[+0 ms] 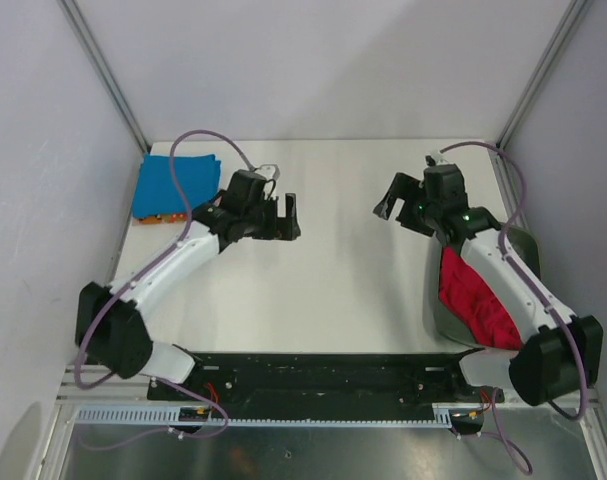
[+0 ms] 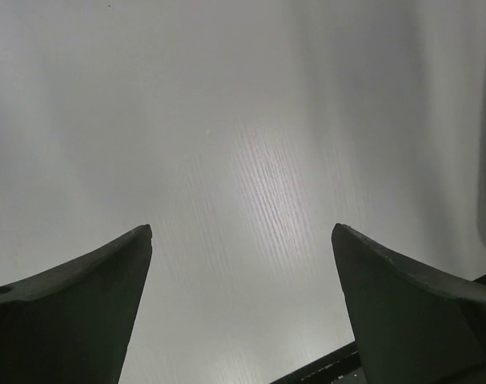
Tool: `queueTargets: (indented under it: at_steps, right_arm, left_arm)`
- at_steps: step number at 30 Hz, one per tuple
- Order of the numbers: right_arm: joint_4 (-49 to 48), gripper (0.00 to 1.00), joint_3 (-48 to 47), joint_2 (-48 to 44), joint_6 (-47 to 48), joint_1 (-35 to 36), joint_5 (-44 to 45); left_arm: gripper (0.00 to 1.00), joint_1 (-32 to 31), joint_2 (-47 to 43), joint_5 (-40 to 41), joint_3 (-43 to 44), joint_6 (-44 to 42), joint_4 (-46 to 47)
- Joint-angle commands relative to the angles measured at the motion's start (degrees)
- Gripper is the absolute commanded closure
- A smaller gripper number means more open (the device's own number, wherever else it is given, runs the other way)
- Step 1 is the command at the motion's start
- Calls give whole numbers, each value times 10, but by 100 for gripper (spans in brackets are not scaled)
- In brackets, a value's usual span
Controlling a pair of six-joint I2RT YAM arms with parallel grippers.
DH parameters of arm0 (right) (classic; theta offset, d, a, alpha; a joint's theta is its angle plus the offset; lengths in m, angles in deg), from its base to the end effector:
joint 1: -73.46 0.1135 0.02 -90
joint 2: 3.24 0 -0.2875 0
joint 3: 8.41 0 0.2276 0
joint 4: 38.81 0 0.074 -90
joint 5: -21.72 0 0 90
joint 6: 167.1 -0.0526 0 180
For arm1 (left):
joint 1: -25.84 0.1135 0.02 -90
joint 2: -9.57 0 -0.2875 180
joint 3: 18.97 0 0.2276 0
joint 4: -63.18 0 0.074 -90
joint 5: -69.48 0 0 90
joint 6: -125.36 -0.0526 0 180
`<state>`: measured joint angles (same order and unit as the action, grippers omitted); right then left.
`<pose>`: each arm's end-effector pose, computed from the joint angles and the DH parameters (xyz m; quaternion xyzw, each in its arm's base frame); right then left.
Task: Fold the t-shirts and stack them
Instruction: Put the neatly folded tshirt into the corner of the board with both arms
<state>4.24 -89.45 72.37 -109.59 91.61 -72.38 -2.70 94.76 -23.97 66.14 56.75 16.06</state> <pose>0.2604 0.0893 0.3363 0.0963 0.8917 0.2176 0.3850 0.2703 -0.1506 0.3068 0.0690 0.9281 -0.1793 0.3188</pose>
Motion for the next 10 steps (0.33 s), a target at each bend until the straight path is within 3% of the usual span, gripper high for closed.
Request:
queueTargets:
  at_steps: [1, 5, 10]
  right_arm:
    - [33, 3, 21, -74, -8, 0, 56]
    - [35, 1, 45, -98, -51, 0, 114]
    - [23, 1, 55, -93, -78, 4, 125]
  left_arm:
    - [1, -29, -70, 53, -49, 19, 41]
    - [1, -48, -101, 81, -69, 21, 44]
    - [0, -49, -99, 70, -69, 14, 47]
